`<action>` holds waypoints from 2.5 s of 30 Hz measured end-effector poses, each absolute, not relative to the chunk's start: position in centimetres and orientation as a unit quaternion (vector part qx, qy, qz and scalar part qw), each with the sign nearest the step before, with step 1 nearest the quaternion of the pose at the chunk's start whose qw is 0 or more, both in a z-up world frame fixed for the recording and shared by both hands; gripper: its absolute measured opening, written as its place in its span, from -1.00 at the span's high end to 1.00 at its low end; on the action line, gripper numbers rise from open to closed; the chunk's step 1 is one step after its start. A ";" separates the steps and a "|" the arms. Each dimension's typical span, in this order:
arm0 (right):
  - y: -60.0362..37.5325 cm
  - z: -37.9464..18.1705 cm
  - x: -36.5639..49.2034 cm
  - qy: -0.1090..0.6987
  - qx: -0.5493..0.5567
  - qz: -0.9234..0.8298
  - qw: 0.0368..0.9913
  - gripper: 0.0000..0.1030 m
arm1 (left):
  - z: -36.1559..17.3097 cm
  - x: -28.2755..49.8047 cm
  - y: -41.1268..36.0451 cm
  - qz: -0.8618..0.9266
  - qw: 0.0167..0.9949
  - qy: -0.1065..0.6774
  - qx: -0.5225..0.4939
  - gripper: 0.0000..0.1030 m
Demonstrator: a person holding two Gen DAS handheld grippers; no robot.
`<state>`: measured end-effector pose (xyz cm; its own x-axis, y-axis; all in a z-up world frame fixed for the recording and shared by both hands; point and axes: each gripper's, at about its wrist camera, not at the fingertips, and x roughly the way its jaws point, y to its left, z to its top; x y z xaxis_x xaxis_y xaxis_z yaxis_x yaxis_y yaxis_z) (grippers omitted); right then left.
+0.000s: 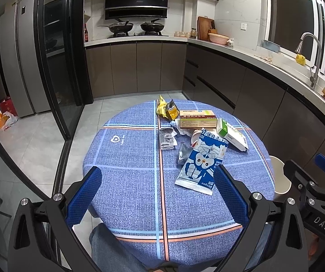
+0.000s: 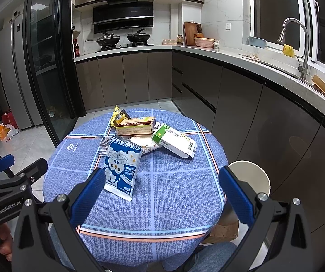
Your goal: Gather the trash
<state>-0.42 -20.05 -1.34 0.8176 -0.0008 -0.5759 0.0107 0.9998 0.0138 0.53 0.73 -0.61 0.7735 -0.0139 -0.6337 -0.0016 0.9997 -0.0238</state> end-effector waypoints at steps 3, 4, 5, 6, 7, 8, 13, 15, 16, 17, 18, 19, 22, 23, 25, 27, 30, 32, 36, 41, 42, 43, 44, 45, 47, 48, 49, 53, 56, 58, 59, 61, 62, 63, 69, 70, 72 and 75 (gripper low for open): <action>-20.0 -1.5 -0.4 0.304 0.009 -0.003 0.953 -0.94 | -0.7 0.6 0.8 -0.004 0.942 0.336 -0.011 -0.84; -20.0 -1.5 -0.3 0.305 0.010 -0.003 0.952 -0.94 | -0.7 0.6 0.8 -0.003 0.942 0.336 -0.011 -0.84; -20.0 -1.5 -0.3 0.305 0.010 -0.003 0.952 -0.94 | -0.8 0.6 0.7 -0.003 0.942 0.336 -0.011 -0.84; -20.0 -1.6 -0.2 0.306 0.010 -0.002 0.952 -0.94 | -0.8 0.6 0.7 -0.003 0.942 0.337 -0.011 -0.84; -20.0 -1.6 -0.2 0.307 0.010 -0.002 0.952 -0.94 | -0.8 0.6 0.7 -0.003 0.942 0.337 -0.011 -0.84; -20.0 -1.7 -0.2 0.307 0.010 -0.002 0.952 -0.94 | -0.8 0.6 0.8 -0.003 0.941 0.337 -0.011 -0.84; -20.0 -1.9 0.0 0.310 0.012 -0.002 0.951 -0.94 | -1.1 0.8 0.8 -0.002 0.941 0.339 -0.010 -0.84; -20.1 -1.9 0.0 0.310 0.012 -0.001 0.951 -0.94 | -1.2 1.0 0.8 -0.002 0.940 0.340 -0.010 -0.84; -20.1 -1.9 0.0 0.311 0.013 -0.001 0.950 -0.94 | -1.3 1.0 0.7 -0.002 0.940 0.340 -0.010 -0.84; -20.1 -2.0 0.1 0.311 0.014 -0.002 0.950 -0.94 | -1.3 1.0 0.7 -0.002 0.940 0.340 -0.009 -0.84; -20.1 -2.1 0.1 0.312 0.014 -0.002 0.950 -0.94 | -1.4 1.1 0.7 -0.002 0.940 0.341 -0.009 -0.84; -20.2 -2.1 0.2 0.312 0.014 -0.002 0.950 -0.94 | -1.4 1.1 0.7 -0.002 0.940 0.341 -0.010 -0.84; -20.2 -2.4 0.4 0.315 0.015 -0.002 0.949 -0.94 | -1.5 1.2 0.7 -0.002 0.939 0.343 -0.009 -0.84; -20.2 -2.5 0.5 0.316 0.015 -0.001 0.949 -0.94 | -1.6 1.3 0.7 -0.002 0.939 0.343 -0.009 -0.84; -20.2 -2.6 0.6 0.318 0.015 0.000 0.948 -0.94 | -1.6 1.4 0.7 -0.001 0.939 0.344 -0.009 -0.84; -20.1 -2.7 0.8 0.320 0.014 0.000 0.947 -0.94 | -1.7 1.4 0.7 -0.001 0.939 0.344 -0.009 -0.84; -20.0 -2.8 1.1 0.320 0.013 0.001 0.947 -0.94 | -1.7 1.6 0.7 0.000 0.939 0.344 -0.010 -0.84; -19.9 -2.9 1.3 0.321 0.012 0.002 0.947 -0.94 | -1.7 1.7 0.8 0.000 0.938 0.345 -0.010 -0.84; -19.8 -3.0 1.6 0.325 0.012 0.003 0.946 -0.94 | -1.9 1.9 0.8 -0.005 0.938 0.346 -0.011 -0.84; -20.0 -3.9 2.2 0.338 0.016 0.008 0.941 -0.94 | -1.8 2.1 1.2 -0.006 0.943 0.334 -0.014 -0.84; -20.1 -4.1 2.4 0.341 0.018 0.009 0.940 -0.94 | -1.8 2.2 1.5 -0.006 0.944 0.329 -0.019 -0.84; -20.3 -4.5 2.6 0.343 0.021 0.012 0.939 -0.94 | -1.8 2.3 1.8 -0.006 0.944 0.328 -0.024 -0.84; -20.5 -4.8 2.8 0.344 0.026 0.018 0.938 -0.94 | -1.8 2.4 2.0 -0.009 0.944 0.329 -0.028 -0.84; -20.7 -5.2 3.2 0.348 0.033 0.024 0.937 -0.94 | -1.9 2.6 2.3 -0.024 0.943 0.331 -0.033 -0.84; -21.1 -6.3 3.9 0.350 0.051 0.050 0.934 -0.94 | -2.2 3.1 2.6 -0.039 0.941 0.335 -0.034 -0.84; -21.3 -6.9 4.3 0.352 0.062 0.064 0.932 -0.94 | -2.3 3.3 2.8 -0.042 0.940 0.337 -0.035 -0.84; -21.5 -7.8 5.0 0.361 0.077 0.076 0.926 -0.94 | -2.6 3.6 3.1 -0.047 0.938 0.340 -0.039 -0.84; -20.6 -10.2 7.1 0.379 0.081 0.111 0.915 -0.94 | -3.7 5.0 4.6 -0.038 0.935 0.347 -0.068 -0.84; -18.7 -11.9 9.2 0.394 0.066 0.134 0.907 -0.94 | -4.6 6.1 5.8 -0.027 0.933 0.348 -0.083 -0.84; -17.5 -12.7 10.2 0.402 0.057 0.139 0.903 -0.94 | -4.9 6.7 6.3 -0.019 0.932 0.350 -0.088 -0.84; -16.9 -13.3 11.0 0.409 0.055 0.144 0.900 -0.94 | -5.2 7.0 6.6 -0.019 0.930 0.355 -0.092 -0.84; -16.4 -14.0 12.0 0.416 0.058 0.144 0.896 -0.93 | -5.6 7.7 7.3 -0.018 0.926 0.364 -0.101 -0.84; -16.2 -14.2 12.4 0.419 0.062 0.143 0.894 -0.93 | -5.8 7.9 7.5 -0.017 0.924 0.367 -0.104 -0.84; -16.2 -14.3 12.7 0.419 0.068 0.147 0.894 -0.93 | -5.9 8.2 7.7 -0.015 0.924 0.369 -0.101 -0.84; -16.1 -14.9 13.4 0.433 0.073 0.164 0.883 0.58 | -6.6 9.2 6.6 -0.038 0.924 0.376 -0.059 -0.84; -16.7 -14.9 13.1 0.435 0.082 0.166 0.881 0.63 | -6.8 9.3 6.4 -0.048 0.922 0.380 -0.056 -0.84; -17.8 -14.7 12.5 0.437 0.095 0.164 0.879 0.68 | -7.1 9.7 5.9 -0.067 0.918 0.387 -0.051 -0.84; -19.4 -14.1 11.3 0.432 0.087 0.146 0.886 0.89 | -7.5 10.2 5.0 -0.094 0.915 0.390 -0.048 -0.83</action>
<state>11.25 -19.41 -14.07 0.5847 0.3330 -0.7397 -0.1828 0.9425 0.2797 10.19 4.96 -7.53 0.6781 -0.2088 -0.7046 0.1338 0.9778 -0.1611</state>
